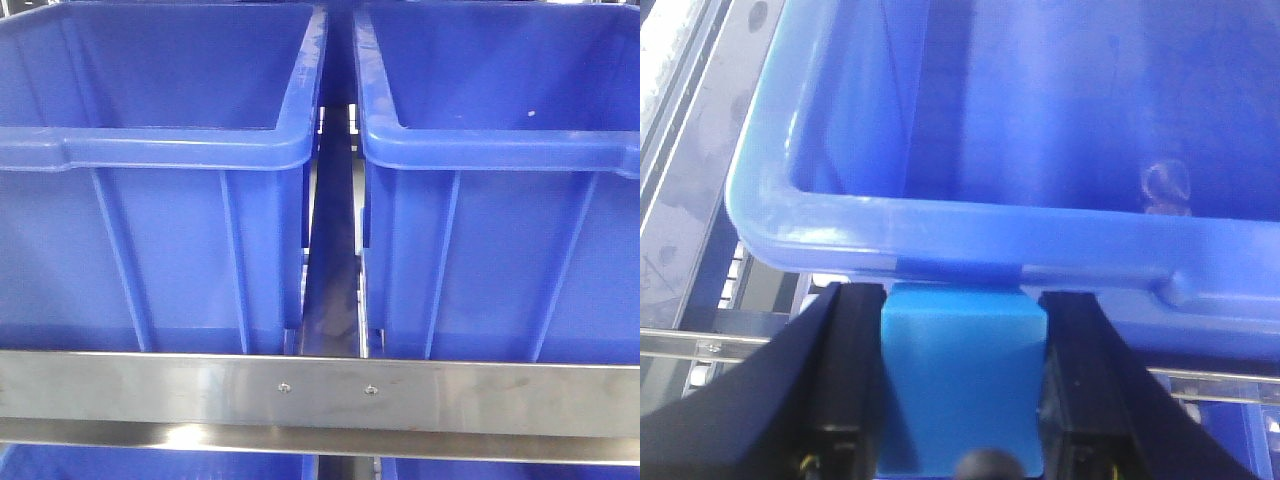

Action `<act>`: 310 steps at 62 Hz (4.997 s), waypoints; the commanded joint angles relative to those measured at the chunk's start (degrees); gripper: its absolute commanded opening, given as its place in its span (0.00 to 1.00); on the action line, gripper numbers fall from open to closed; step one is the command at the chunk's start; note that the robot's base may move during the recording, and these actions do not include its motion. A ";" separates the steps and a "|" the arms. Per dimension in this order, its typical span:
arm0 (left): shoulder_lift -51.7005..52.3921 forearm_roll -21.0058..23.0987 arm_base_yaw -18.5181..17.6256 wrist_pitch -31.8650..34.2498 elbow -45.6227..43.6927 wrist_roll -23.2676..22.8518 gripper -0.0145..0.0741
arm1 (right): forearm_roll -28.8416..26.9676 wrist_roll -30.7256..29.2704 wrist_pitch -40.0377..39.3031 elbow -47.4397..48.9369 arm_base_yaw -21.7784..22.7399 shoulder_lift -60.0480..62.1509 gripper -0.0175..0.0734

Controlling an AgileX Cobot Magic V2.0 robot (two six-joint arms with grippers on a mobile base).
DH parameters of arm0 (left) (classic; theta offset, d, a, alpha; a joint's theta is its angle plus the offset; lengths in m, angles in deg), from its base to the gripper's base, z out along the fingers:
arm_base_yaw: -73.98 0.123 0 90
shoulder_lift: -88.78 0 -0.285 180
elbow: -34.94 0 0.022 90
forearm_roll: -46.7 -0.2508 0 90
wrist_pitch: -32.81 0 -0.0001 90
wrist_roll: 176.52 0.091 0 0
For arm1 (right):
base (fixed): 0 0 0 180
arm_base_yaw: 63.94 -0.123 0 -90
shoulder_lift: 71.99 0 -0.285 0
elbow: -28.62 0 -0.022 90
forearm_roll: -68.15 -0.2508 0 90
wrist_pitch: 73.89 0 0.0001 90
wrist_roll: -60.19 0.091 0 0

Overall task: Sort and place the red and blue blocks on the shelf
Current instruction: 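Lower the left gripper's blue cube and right gripper's red cube into bins, then open both grippers to release the cubes inside the blue bins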

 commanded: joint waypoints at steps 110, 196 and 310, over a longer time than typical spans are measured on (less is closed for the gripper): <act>-21.70 3.07 -0.20 10.53 -25.28 -0.16 0.30 | 1.77 -0.53 -16.29 12.76 0.40 -18.90 0.25; -30.11 1.91 -2.89 13.53 -28.60 -0.16 0.30 | 2.15 -0.53 -17.37 14.03 0.40 -21.50 0.25; -29.99 1.91 -2.89 11.72 -28.60 -0.16 0.31 | 3.58 -0.53 -15.72 14.03 0.40 -21.50 0.24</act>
